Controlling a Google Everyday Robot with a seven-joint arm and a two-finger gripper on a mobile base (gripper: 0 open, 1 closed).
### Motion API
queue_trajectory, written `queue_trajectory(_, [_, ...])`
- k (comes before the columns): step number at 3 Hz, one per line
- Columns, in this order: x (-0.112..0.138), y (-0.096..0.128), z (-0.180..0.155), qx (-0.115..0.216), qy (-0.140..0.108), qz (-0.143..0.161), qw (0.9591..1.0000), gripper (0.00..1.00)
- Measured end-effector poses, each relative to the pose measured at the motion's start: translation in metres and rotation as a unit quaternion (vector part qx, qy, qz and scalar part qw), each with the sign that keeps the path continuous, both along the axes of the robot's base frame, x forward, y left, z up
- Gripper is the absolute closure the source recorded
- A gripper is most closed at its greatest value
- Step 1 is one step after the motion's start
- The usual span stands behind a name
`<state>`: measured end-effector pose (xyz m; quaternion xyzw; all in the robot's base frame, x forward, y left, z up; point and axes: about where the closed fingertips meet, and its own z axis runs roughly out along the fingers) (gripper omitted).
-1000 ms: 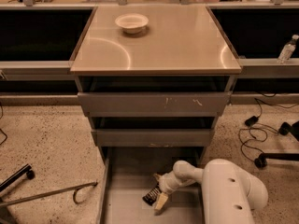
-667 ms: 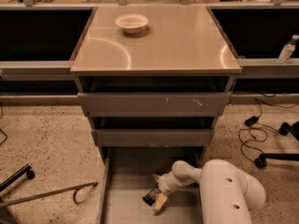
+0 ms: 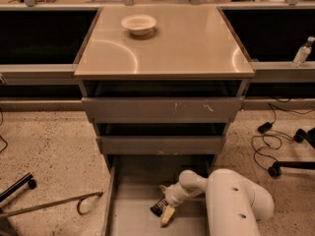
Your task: Pick rxbar chocolate from bottom drawer and place on counter
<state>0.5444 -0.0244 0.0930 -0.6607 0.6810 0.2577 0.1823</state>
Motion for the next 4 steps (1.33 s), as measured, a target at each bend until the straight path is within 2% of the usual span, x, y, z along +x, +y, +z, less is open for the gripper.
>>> queue_trajectory(1, [0.0000, 0.0001, -0.0001, 0.000, 0.000, 0.000, 1.0000, 0.19])
queue_trajectory(4, [0.0001, -0.0003, 0.0087, 0.000, 0.000, 0.000, 1.0000, 0.88])
